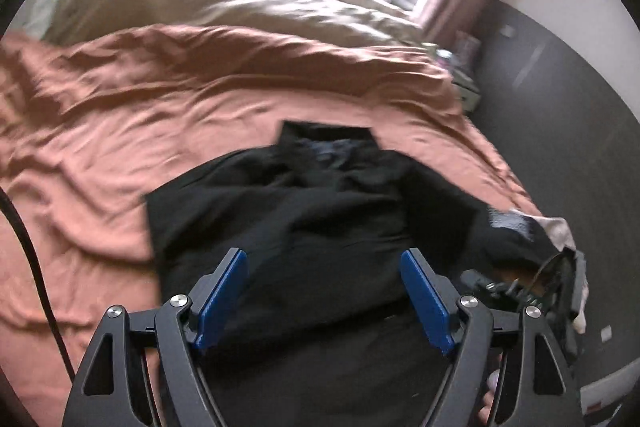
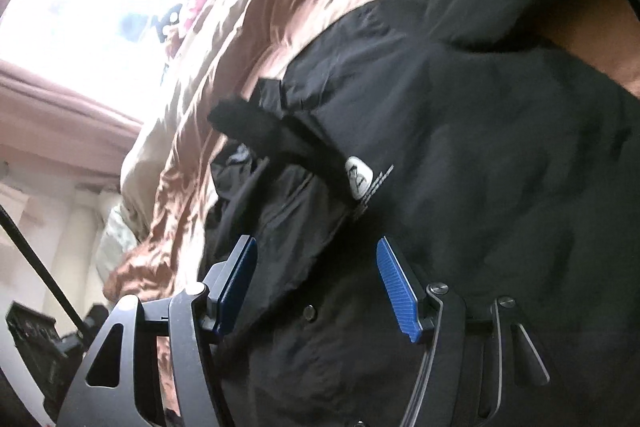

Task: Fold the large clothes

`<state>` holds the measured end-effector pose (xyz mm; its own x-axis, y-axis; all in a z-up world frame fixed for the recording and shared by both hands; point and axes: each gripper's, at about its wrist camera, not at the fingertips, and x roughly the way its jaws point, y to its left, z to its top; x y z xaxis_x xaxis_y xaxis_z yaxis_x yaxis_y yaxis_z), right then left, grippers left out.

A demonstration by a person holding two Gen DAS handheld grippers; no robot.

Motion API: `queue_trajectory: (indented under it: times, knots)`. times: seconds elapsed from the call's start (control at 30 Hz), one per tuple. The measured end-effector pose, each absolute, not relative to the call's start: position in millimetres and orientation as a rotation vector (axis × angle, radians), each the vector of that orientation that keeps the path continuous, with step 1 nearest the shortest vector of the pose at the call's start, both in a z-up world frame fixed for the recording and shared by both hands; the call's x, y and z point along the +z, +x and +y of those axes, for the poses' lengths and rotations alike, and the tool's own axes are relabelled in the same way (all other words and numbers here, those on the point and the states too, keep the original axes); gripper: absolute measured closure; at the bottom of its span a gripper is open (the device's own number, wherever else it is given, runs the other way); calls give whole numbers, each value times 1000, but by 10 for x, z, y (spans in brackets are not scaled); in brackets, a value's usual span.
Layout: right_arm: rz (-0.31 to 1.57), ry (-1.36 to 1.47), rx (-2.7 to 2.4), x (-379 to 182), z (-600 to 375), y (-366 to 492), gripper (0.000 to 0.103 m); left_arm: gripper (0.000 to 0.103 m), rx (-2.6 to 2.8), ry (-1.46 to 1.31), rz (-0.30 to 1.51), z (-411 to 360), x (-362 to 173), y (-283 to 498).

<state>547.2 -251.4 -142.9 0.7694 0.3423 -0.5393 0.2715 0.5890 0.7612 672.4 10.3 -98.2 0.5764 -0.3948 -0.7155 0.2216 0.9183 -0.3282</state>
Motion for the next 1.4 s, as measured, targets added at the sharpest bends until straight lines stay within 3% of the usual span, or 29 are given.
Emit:
queue_trajectory:
  times: [0.37, 0.77, 1.0, 1.07, 1.1, 1.17, 1.23, 1.4]
  knots:
    - [728, 900, 34, -1541, -2765, 6036, 43, 23, -198, -168, 1016, 677, -1657, 6667]
    - [744, 747, -75, -1413, -3028, 6039, 43, 26, -125, -134, 1093, 832, -2215, 6728]
    - [739, 790, -58, -1403, -3106, 5856, 43, 35, -122, -124, 1089, 832, -2288, 6740]
    - [728, 789, -10, -1400, -3092, 5893, 52, 38, -123, -147, 1089, 853, -2290, 6740]
    - [738, 776, -4, -1413, -3079, 5935, 62, 42, -125, -158, 1087, 862, -2277, 6738]
    - [759, 769, -12, -1454, -3108, 6030, 67, 45, -130, -163, 1072, 870, -2224, 6726]
    - [779, 774, -23, -1490, -3189, 6093, 83, 51, -130, -163, 1039, 877, -2138, 6729]
    - [824, 720, -55, -1463, -3196, 6131, 85, 56, -131, -175, 975, 815, -1970, 6845]
